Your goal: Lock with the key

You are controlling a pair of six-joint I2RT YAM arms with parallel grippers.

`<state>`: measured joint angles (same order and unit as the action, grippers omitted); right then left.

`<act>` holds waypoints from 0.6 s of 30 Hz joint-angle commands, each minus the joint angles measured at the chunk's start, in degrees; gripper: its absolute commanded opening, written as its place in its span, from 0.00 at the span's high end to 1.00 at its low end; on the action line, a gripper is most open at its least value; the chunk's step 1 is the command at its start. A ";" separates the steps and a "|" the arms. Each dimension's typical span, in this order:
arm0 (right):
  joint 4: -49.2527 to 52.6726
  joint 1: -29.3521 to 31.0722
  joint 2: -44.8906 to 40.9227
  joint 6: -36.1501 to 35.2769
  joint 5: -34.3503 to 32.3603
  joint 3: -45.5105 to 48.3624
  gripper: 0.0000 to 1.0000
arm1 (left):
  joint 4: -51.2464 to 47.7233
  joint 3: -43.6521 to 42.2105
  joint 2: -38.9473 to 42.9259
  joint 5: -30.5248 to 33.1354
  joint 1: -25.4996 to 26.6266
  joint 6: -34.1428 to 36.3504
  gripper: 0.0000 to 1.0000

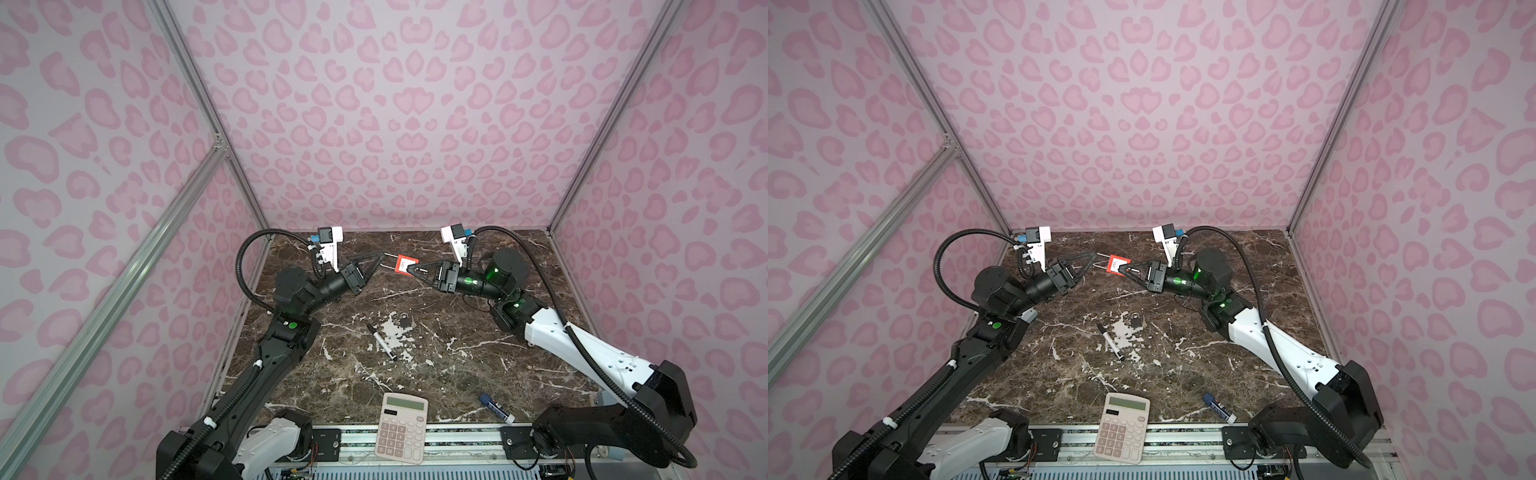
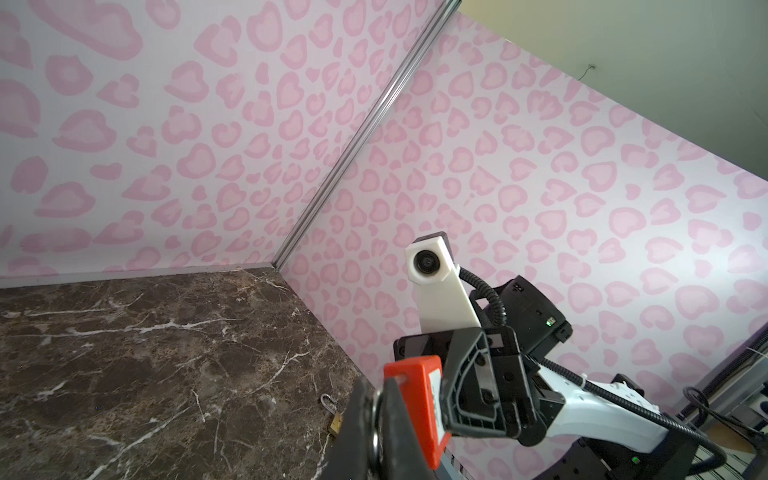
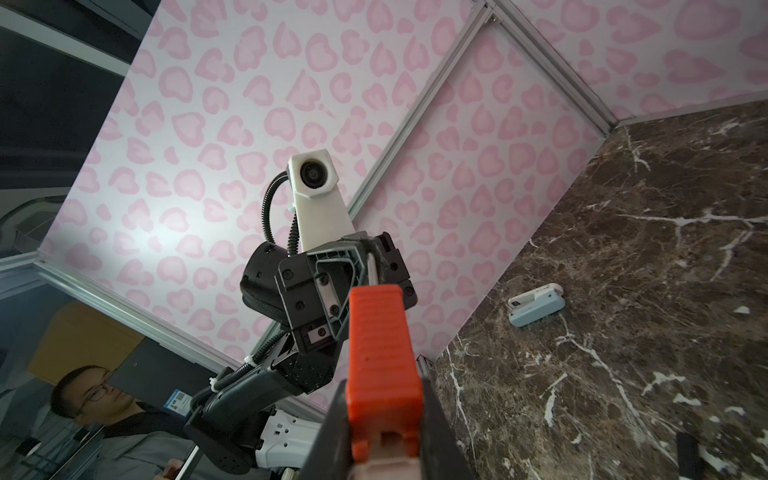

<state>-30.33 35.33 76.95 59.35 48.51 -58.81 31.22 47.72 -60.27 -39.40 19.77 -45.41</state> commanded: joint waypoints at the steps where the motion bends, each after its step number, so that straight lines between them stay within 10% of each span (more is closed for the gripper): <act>1: -7.62 0.00 1.24 4.46 2.24 -1.61 0.92 | -1.16 1.08 0.51 -6.04 0.10 4.10 0.96; 11: -1.10 0.16 0.68 -0.08 0.79 -2.63 0.92 | -0.30 1.50 -0.48 -5.00 0.10 2.52 0.57; 18: -0.87 0.35 0.79 -0.33 0.53 -2.71 0.92 | 2.03 4.46 -3.27 -6.92 1.29 -0.03 0.51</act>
<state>-30.15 35.48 77.47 59.77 49.43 -61.25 30.44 50.89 -62.98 -44.18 20.49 -44.12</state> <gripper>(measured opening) 0.201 0.483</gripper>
